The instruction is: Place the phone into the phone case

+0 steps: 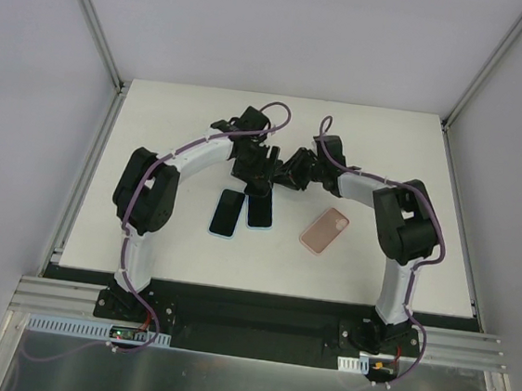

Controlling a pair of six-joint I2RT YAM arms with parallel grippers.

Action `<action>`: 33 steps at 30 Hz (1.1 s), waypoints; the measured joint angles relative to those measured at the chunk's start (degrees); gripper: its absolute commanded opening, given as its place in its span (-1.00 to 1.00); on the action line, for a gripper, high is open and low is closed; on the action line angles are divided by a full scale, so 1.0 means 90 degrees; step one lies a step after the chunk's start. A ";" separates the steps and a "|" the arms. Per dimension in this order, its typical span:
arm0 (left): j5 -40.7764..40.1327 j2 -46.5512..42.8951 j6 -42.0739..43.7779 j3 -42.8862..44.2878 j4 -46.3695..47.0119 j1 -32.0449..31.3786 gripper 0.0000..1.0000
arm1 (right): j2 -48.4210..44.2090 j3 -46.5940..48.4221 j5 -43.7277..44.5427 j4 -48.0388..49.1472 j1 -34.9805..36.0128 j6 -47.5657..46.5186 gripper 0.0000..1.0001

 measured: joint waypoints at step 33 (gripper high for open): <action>0.0639 -0.1418 -0.0342 -0.1022 0.0454 -0.0962 0.22 | -0.4464 -0.2521 0.1258 -0.3218 -0.1236 -0.2217 -0.97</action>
